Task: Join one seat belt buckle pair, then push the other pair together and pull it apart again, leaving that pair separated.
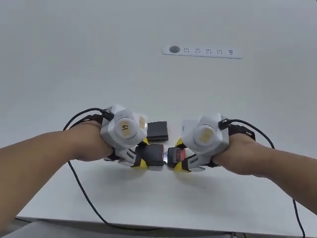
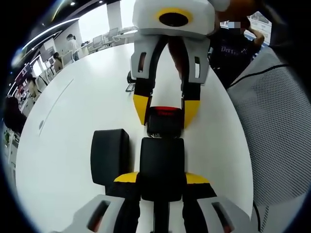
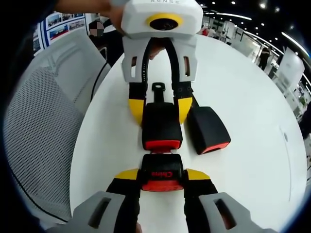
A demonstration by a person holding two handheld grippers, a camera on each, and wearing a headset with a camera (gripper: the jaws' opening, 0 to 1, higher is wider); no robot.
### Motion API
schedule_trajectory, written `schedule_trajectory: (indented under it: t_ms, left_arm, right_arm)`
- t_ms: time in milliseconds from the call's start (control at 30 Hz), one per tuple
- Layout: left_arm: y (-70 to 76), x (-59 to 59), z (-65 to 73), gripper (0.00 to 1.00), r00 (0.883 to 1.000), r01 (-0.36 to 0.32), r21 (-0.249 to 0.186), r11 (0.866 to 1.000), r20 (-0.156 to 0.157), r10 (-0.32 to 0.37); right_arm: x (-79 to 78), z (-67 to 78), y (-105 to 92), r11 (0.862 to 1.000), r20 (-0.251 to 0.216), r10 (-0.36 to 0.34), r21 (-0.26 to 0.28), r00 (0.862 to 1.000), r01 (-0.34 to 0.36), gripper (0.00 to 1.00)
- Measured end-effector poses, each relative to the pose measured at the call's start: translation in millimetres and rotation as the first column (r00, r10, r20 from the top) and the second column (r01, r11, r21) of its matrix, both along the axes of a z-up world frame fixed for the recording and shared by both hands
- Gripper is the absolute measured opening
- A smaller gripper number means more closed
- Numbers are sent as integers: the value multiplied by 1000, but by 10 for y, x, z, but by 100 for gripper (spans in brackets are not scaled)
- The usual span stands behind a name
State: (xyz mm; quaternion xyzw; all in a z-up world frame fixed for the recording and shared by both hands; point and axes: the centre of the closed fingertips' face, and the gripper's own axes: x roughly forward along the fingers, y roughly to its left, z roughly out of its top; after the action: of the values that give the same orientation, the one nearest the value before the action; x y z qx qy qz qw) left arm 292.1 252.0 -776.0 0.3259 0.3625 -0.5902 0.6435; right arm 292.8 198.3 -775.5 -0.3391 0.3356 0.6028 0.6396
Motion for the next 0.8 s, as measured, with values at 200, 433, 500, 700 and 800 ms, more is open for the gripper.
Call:
schedule_trajectory:
  t_ms: [200, 433, 500, 700, 800]
  left_arm:
    - [-4, -5, 1, 33, 1000, 5, 14, 1000, -2, -5]
    - [9, -3, -4, 34, 1000, -5, 16, 1000, -7, 6]
    - [7, 1, -2, 34, 1000, -18, 15, 1000, -16, 18]
    - [8, -18, 13, 35, 999, -31, 46, 998, -14, 32]
    - [27, -37, 19, 38, 999, -37, 45, 998, -13, 37]
  right_arm:
    - [-13, -7, -1, 1000, 1, -10, -3, 1000, 10, 31]
    - [-11, -2, -3, 999, 0, -34, 0, 999, 34, 32]
    - [-19, 6, 3, 999, 4, -32, -2, 999, 32, 32]
    - [-6, 0, -5, 999, 7, -43, -2, 999, 43, 33]
    - [-15, 30, -21, 998, -4, -59, 6, 998, 59, 34]
